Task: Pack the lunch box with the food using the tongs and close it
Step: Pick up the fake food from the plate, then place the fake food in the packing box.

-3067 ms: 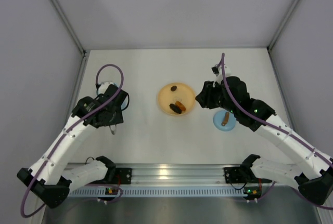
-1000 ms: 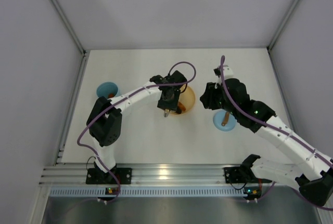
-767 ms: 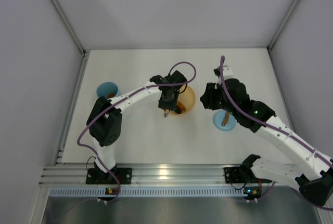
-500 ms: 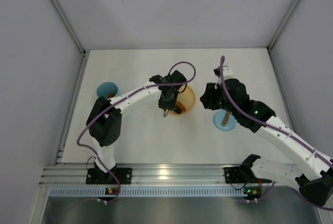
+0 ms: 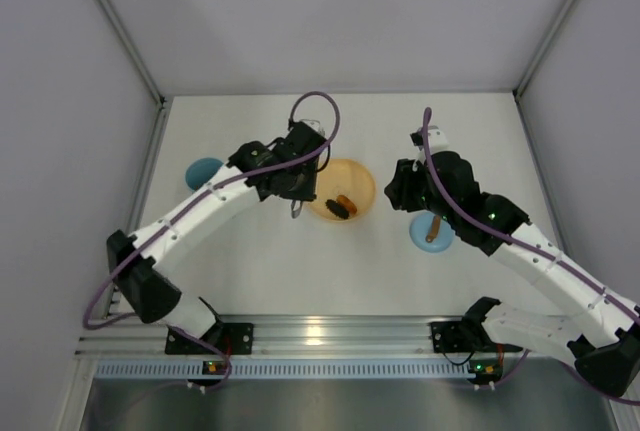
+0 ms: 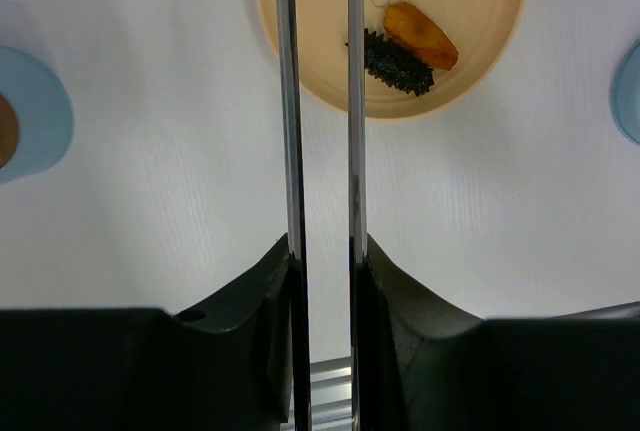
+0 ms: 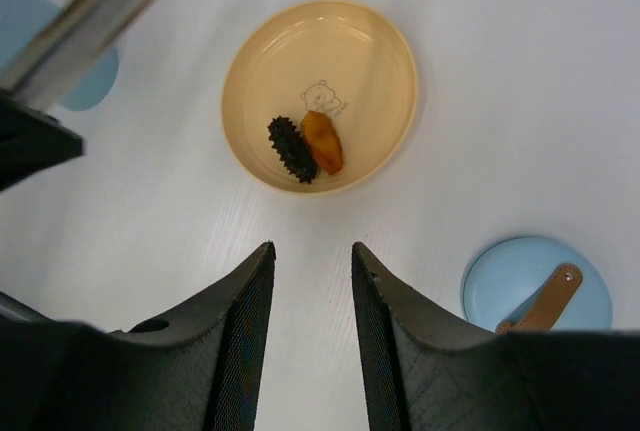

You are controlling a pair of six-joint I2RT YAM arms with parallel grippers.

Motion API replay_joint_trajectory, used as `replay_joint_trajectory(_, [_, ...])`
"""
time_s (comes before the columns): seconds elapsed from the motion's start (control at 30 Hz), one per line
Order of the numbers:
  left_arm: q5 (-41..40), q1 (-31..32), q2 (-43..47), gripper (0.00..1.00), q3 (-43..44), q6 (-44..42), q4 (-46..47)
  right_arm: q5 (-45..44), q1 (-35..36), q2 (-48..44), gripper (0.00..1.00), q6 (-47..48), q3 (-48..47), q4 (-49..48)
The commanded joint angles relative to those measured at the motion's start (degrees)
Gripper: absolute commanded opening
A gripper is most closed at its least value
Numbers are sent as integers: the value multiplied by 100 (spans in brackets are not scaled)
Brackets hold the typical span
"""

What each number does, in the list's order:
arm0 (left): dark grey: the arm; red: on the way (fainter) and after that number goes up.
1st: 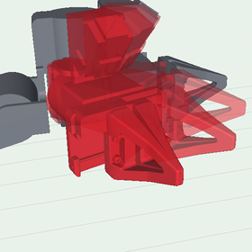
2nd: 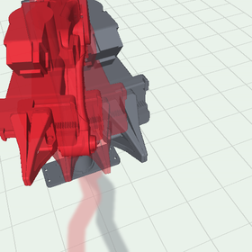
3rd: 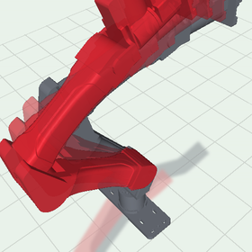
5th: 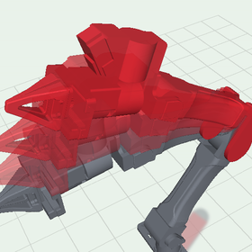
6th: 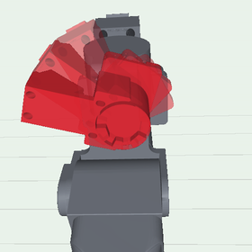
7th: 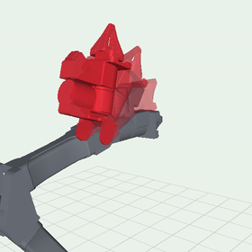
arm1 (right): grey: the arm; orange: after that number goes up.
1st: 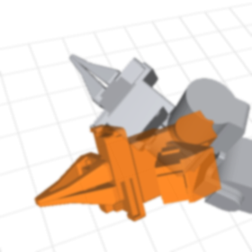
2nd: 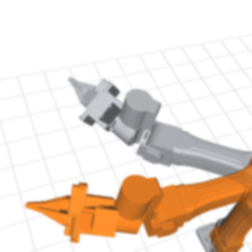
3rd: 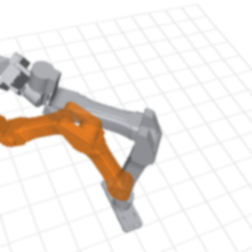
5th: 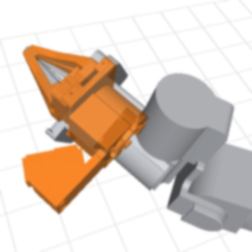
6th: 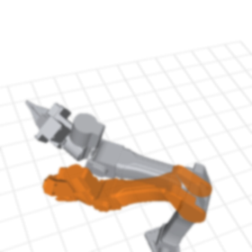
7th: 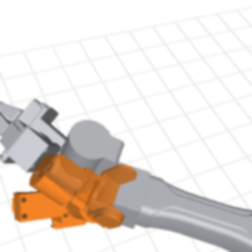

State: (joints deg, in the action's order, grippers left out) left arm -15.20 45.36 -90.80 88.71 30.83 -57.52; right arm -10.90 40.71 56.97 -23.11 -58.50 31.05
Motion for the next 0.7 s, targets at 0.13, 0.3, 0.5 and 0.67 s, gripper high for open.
replay_joint_trajectory(0.13, [-1115,8,1599,21,-46,616,-1549,96,-19,68,36,9,-223,-186])
replay_joint_trajectory(0.3, [-1564,-1,2356,22,-345,1117,-2315,219,-19,209,36,0,-294,-231])
replay_joint_trajectory(0.5, [-1635,-10,3216,24,-958,1645,-2888,342,-19,341,36,-18,-346,-301])
replay_joint_trajectory(0.67, [-1521,-89,3578,25,-1540,1777,-2879,456,-19,402,35,-62,-346,-363])
